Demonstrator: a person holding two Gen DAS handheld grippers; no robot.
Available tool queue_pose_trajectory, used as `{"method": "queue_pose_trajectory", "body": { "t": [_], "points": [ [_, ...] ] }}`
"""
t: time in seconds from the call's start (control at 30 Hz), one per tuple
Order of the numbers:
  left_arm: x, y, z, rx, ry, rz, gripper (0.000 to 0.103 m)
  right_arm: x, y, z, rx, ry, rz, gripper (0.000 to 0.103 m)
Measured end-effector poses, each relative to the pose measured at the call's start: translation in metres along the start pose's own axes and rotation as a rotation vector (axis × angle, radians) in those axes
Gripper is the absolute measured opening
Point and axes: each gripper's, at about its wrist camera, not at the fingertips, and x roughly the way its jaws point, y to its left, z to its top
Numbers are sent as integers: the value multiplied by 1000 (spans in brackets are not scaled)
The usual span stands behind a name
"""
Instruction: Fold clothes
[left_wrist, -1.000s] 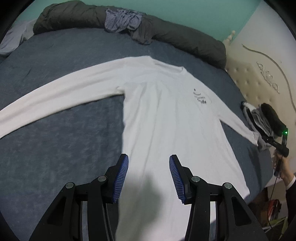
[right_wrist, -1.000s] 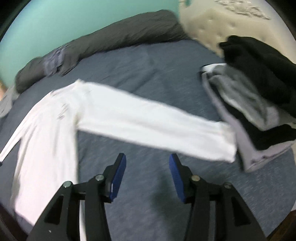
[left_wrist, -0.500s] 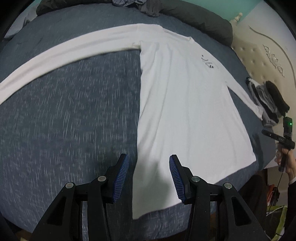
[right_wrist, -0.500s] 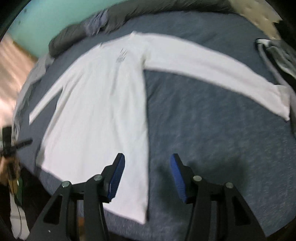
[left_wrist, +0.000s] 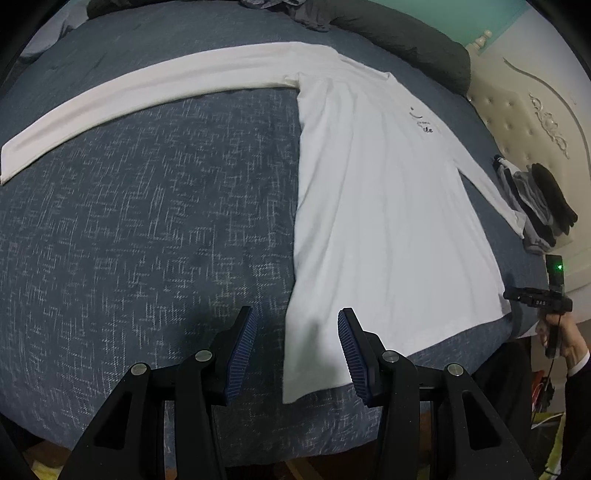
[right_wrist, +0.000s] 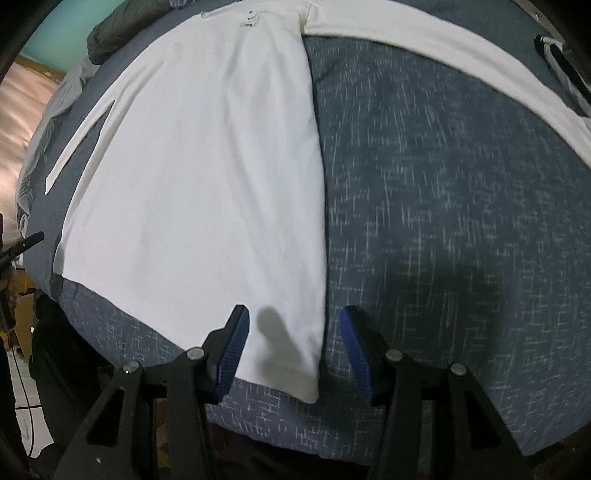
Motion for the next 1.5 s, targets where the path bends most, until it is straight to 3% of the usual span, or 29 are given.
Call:
{"method": "queue_pose_trajectory", "body": {
  "t": [0.2,0.43,0.63,0.9,1.0,1.17,1.2,1.23,1.27,1.3,1.37,1.5],
  "points": [
    [9,4,-7,-13,28,3,50,6,-3,-4,16,8,22,52],
    [26,0,-13,0,65,5,50,2,-13,-11,13,-5,23,12],
    [39,2,-17,-9,90,-8,50,-10,-25,-15,30,-39,42,5],
    [46,1,-20,-7,104,-18,50,-15,-43,-16,70,-17,93,8],
    [45,2,-21,-7,106,-23,50,-12,-45,-16,74,2,94,34],
    [45,-1,-23,5,113,-9,49,-7,-43,-17,53,19,91,34],
    [45,-2,-23,13,113,-5,48,-7,-42,-17,44,15,84,29],
    [45,-4,-24,20,116,-2,44,-8,-41,-17,36,12,79,13],
    [45,-5,-25,25,119,-1,30,-10,-39,-14,31,7,76,7],
    [44,-5,-25,31,122,0,17,-12,-38,-13,26,2,73,6],
    [43,-8,-27,44,128,1,8,-18,-38,-12,14,-11,71,4],
    [31,-14,-27,70,108,-3,3,-47,-54,3,-5,-36,83,3]
  ]
}}
